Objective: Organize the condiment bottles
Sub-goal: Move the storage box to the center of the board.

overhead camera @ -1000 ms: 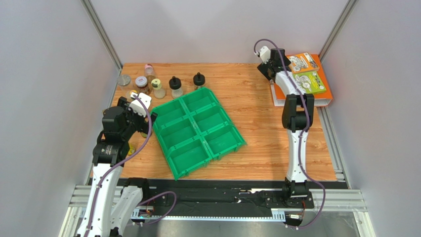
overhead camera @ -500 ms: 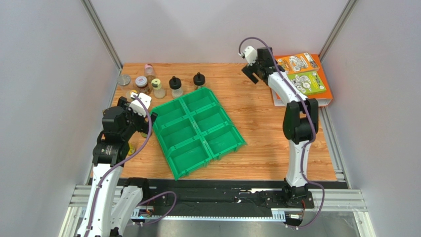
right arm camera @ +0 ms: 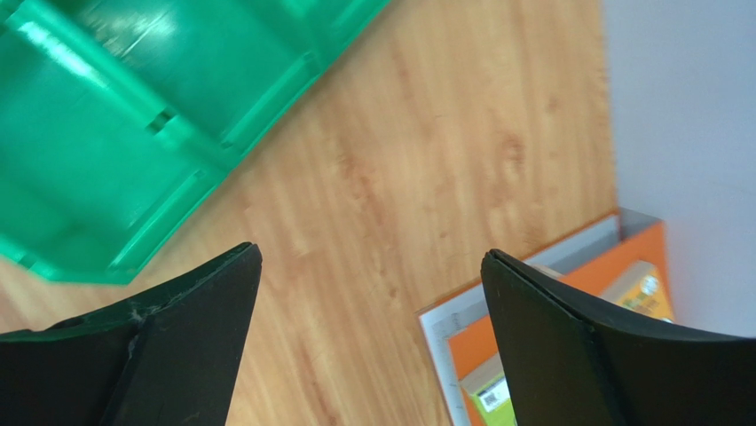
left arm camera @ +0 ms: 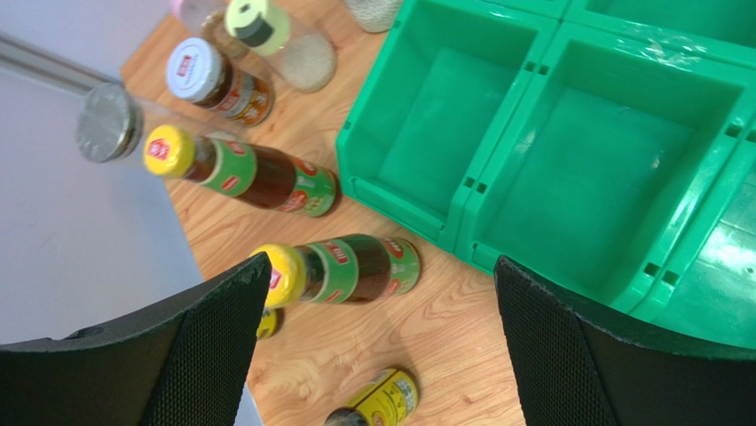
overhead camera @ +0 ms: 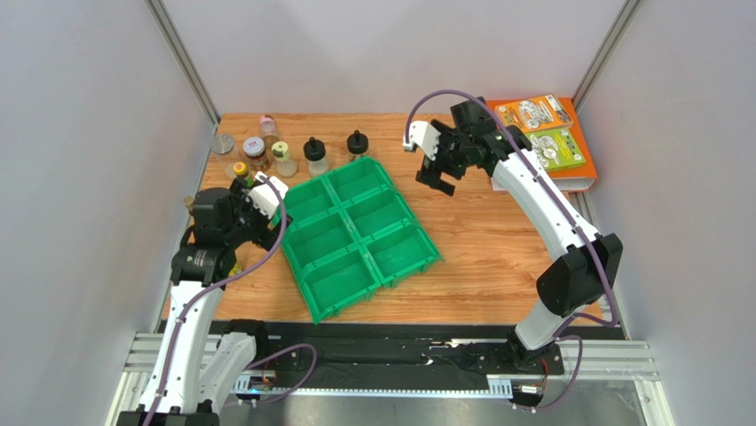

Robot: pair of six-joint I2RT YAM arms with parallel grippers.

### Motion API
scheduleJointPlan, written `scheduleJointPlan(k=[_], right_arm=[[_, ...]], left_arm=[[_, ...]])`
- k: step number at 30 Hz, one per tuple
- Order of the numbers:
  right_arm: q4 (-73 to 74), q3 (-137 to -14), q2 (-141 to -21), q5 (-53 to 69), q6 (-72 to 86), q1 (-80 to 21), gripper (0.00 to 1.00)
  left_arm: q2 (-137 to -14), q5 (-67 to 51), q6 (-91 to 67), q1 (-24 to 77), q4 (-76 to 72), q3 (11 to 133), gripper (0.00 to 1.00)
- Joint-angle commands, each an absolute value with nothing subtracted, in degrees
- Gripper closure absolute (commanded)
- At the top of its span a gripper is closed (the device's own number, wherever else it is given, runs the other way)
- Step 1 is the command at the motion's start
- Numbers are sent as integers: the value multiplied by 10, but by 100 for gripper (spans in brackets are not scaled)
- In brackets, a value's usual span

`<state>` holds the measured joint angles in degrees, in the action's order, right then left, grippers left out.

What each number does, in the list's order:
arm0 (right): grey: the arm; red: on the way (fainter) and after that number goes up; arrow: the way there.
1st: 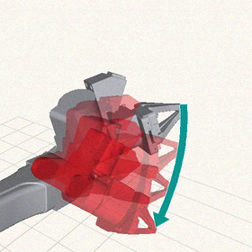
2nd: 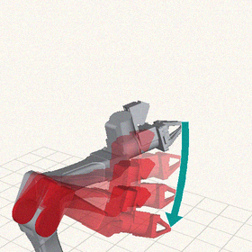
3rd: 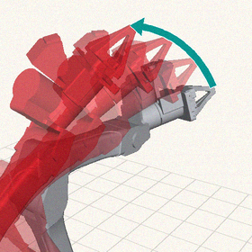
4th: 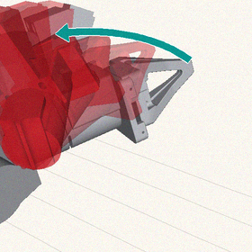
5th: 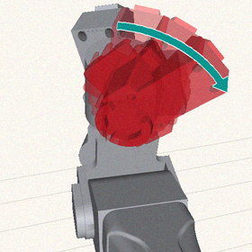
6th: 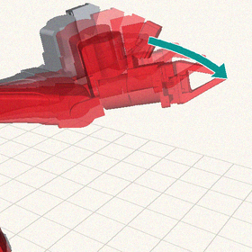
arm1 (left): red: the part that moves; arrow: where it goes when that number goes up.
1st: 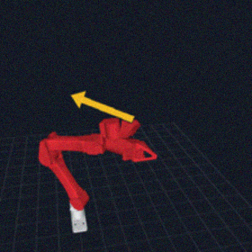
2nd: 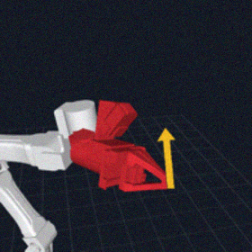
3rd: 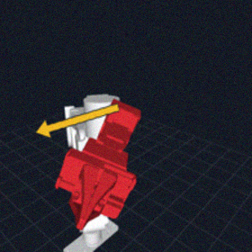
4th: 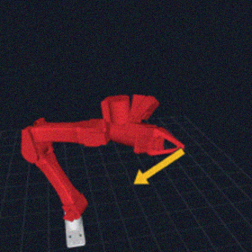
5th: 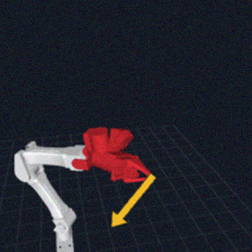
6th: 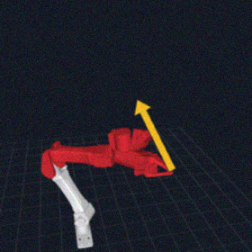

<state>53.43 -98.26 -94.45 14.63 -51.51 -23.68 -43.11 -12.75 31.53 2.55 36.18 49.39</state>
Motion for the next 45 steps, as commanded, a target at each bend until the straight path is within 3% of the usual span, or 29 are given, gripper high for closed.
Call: scheduleJointPlan(k=[1,12,30,38,45], right_arm=[[663,-966,-946,203,-607,-272,3],[630,-918,-986,149,-619,-401,4],[551,-962,-1172,144,-595,-410,12],[525,-917,-1168,177,-559,-376,32],[523,-891,-1169,159,-547,-371,61]], left_arm=[[-448,-188,357,28,359,482,1],[-540,-193,340,43,319,495,1],[-667,-156,332,84,226,517,1],[-612,-162,316,84,203,497,1],[-577,-177,307,84,232,503,1]])
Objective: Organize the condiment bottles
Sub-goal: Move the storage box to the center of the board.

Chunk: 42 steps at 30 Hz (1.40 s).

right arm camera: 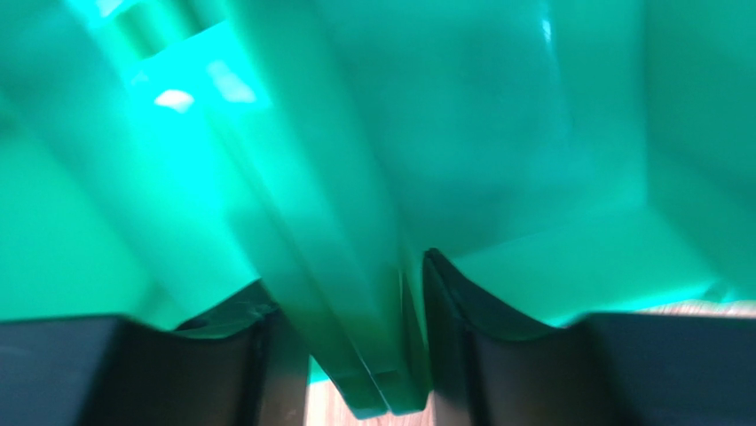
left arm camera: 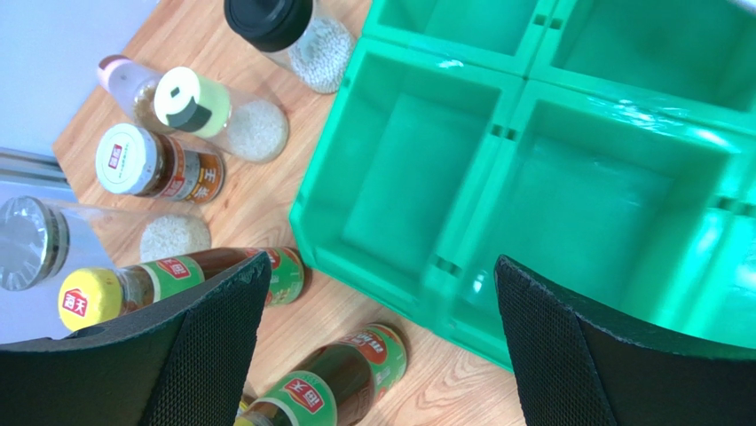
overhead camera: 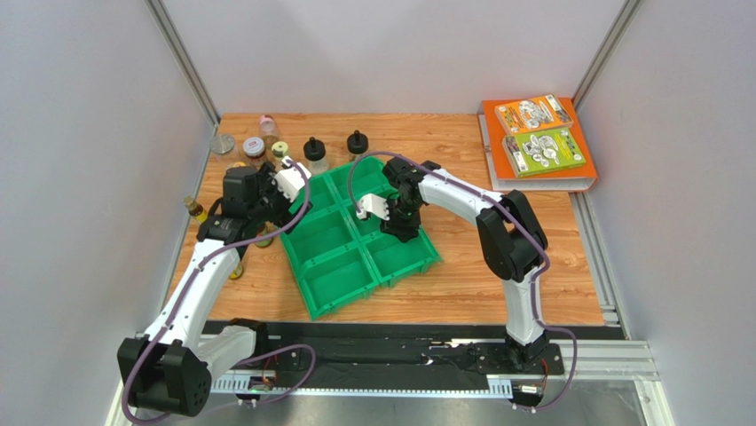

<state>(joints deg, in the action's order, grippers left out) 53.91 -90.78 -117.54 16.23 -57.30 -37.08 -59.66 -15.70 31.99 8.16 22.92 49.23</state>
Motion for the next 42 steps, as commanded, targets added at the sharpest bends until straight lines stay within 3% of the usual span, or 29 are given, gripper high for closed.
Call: scheduleJointPlan(k=[1,6,18,42], right_arm=[[522,-888,-1166,160,-547,-367,65],[520,-850,-1144,151,-546,-365,81],[531,-764,-1067,113,-574,-360,79],[475,-620,-985,33,-667,-242,82]], left_arm=[[-574,-176,308,84,237,503,1],[-555,-179,306,84,247,503,1],[-531,-187,298,84,265,511,0],[-514,-181,291,84,273,505,1]])
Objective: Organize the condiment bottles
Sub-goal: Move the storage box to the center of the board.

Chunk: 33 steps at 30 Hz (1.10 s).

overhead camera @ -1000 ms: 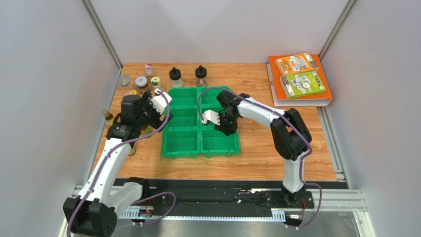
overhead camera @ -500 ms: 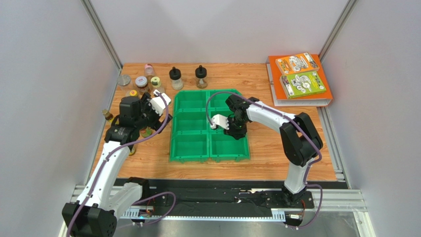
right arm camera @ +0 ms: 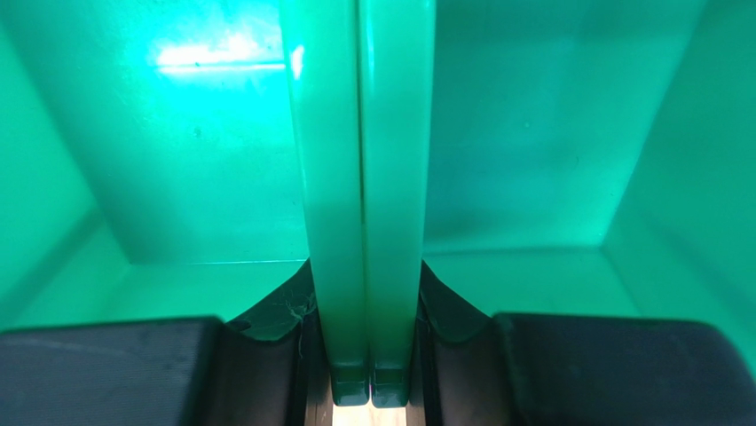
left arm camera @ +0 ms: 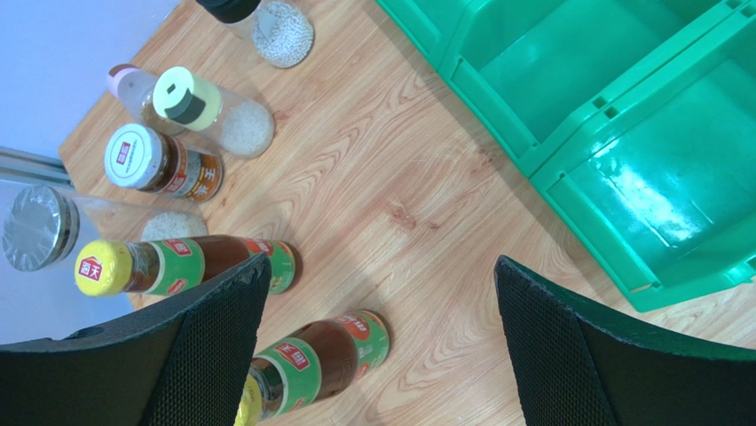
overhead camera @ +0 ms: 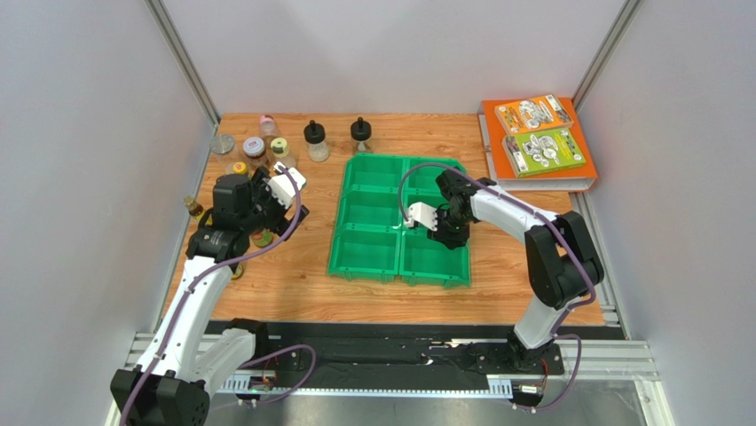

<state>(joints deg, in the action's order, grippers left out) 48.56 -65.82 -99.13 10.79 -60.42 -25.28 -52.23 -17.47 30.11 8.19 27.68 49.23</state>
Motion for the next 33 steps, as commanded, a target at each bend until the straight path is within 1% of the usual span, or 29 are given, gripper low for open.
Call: scheduleJointPlan(k=[1,2,4,10,14,19,26,33], right_arm=[[469,-613,-978,25,-677,-237,84],[462,-601,-975,22,-692,-235,90],[449,-592,-970,13,-703,-229,95],[436,-566,-945,26,-706,-229,96],[398,-523,-918,12,-734,-229,100],[377,-490,-906,1,-744,-228,100],[390,-483,-870,20,-729,-235,100],[420,-490,-853,22,-707,-254,98]], left_arm=[[-514,-180,290,84,273,504,1],[-514,-178,290,84,273,503,1],[-514,-175,291,84,274,501,0],[-510,-170,291,84,275,498,1],[-513,-167,287,84,276,503,1],[-512,-170,282,84,278,505,1],[-510,-169,279,84,278,503,1],[-505,-168,277,84,279,504,1]])
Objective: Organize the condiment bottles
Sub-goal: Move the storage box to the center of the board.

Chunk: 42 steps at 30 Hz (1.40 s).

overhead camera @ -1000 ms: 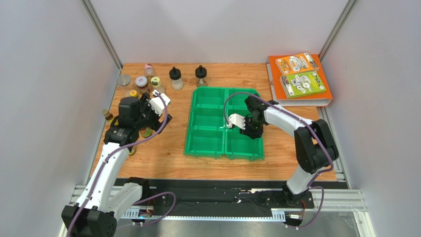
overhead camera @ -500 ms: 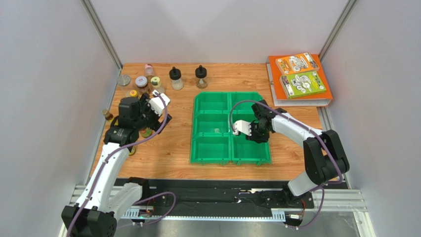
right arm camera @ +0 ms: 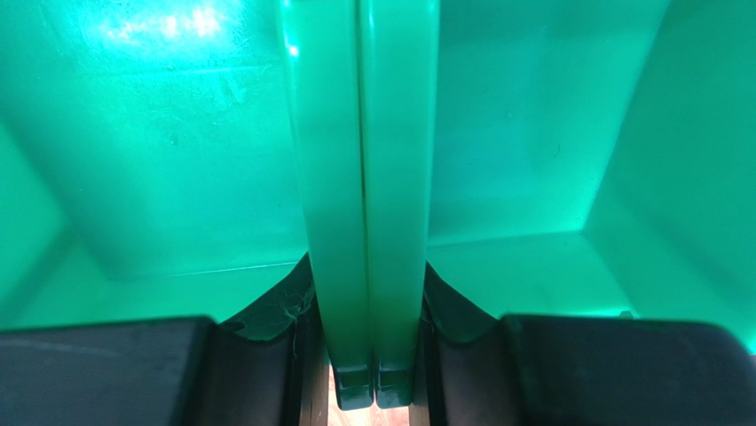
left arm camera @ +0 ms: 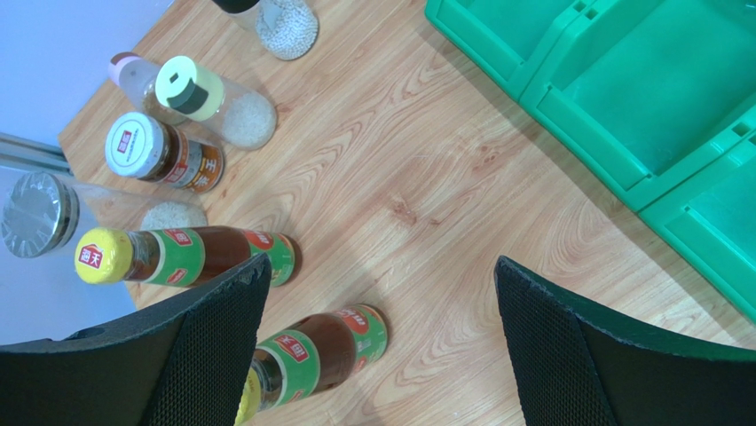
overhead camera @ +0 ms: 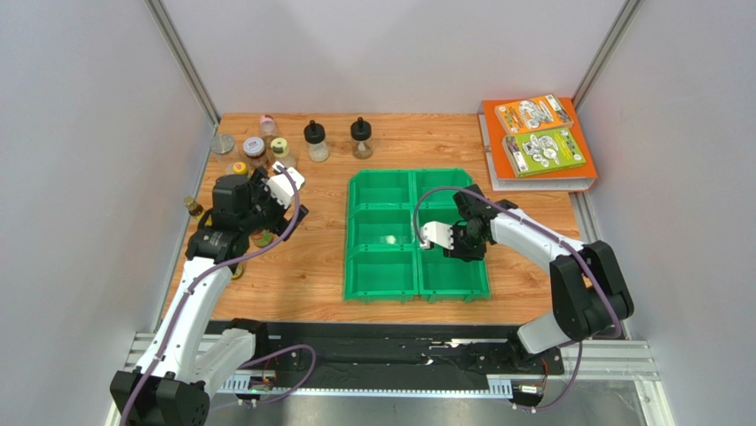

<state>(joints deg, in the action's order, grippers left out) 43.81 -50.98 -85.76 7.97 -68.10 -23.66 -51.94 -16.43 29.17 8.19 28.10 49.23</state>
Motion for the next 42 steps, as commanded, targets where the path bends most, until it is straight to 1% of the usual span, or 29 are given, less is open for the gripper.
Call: scheduleJointPlan(k=[1,9,12,14,23,29,30,31,32,33,34,35,36,39,42], right_arm=[[418,-488,-849,22,-706,-257,98],[414,-480,-844,5,-666,-312,98],[414,-491,-857,1,-650,-312,98],[407,-500,-870,-19,-631,-312,100],[397,-528,-907,-13,-554,-313,100],[400,-529,-902,-17,-557,-313,100],[401,-531,-897,-19,-562,-313,96],[403,-532,-894,-21,-564,-312,84],[410,-534,-891,-23,-568,-313,76],[414,-543,-885,-29,-571,-312,58],[428,-548,-882,-31,-575,-312,47],[436,-556,-875,-32,-577,-313,42],[444,-563,-869,-31,-580,-313,33],[487,-601,-840,-16,-586,-314,18],[554,-661,-814,31,-587,-314,13]], left_arm=[[-503,-168,277,85,279,504,1],[-490,-166,279,84,280,497,1],[-484,-165,279,84,280,495,1],[-482,-165,280,84,280,493,1],[-475,-163,288,84,270,474,0],[-474,-158,294,84,265,467,1],[-474,-158,294,84,264,465,1],[-475,-158,293,84,260,462,0],[-475,-158,291,84,258,461,1],[-475,-158,291,84,257,460,1],[-477,-158,291,84,255,459,1],[-478,-159,289,84,254,458,1],[-481,-159,288,84,253,458,1],[-484,-156,287,84,250,460,0],[-489,-150,284,84,242,462,1]])
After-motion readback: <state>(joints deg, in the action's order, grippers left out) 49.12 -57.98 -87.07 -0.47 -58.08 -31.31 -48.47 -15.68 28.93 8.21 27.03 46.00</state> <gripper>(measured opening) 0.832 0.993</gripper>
